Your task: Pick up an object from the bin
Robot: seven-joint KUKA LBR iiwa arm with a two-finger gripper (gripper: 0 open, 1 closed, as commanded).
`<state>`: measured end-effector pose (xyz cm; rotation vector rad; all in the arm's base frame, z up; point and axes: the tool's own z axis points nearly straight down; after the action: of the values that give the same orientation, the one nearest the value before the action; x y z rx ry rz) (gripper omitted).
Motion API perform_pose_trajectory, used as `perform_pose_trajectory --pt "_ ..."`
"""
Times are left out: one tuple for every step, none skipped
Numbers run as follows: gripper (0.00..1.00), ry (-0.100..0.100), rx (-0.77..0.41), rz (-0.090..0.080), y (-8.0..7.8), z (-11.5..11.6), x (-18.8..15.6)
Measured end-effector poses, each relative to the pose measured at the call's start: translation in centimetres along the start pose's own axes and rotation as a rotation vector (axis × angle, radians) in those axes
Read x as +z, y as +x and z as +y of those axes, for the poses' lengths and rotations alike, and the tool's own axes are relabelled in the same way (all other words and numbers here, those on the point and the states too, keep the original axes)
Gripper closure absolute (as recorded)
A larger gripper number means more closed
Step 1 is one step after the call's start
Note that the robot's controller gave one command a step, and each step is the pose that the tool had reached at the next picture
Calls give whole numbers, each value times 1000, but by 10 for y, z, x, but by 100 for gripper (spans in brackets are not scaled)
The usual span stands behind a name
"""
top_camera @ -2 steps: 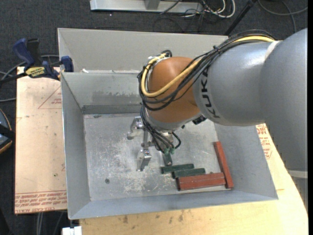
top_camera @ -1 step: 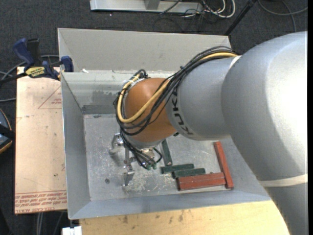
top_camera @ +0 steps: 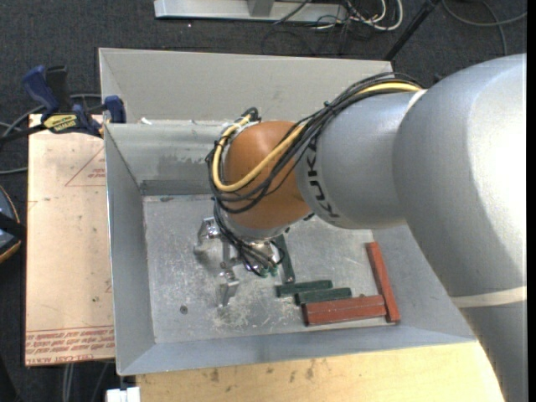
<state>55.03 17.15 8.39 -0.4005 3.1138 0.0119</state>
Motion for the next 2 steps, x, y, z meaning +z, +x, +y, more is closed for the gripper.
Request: perform_pose_trajectory --pt "0 10 56 3 -33 -32 -40" --pt "0 6 -12 -4 -14 -40 -51"
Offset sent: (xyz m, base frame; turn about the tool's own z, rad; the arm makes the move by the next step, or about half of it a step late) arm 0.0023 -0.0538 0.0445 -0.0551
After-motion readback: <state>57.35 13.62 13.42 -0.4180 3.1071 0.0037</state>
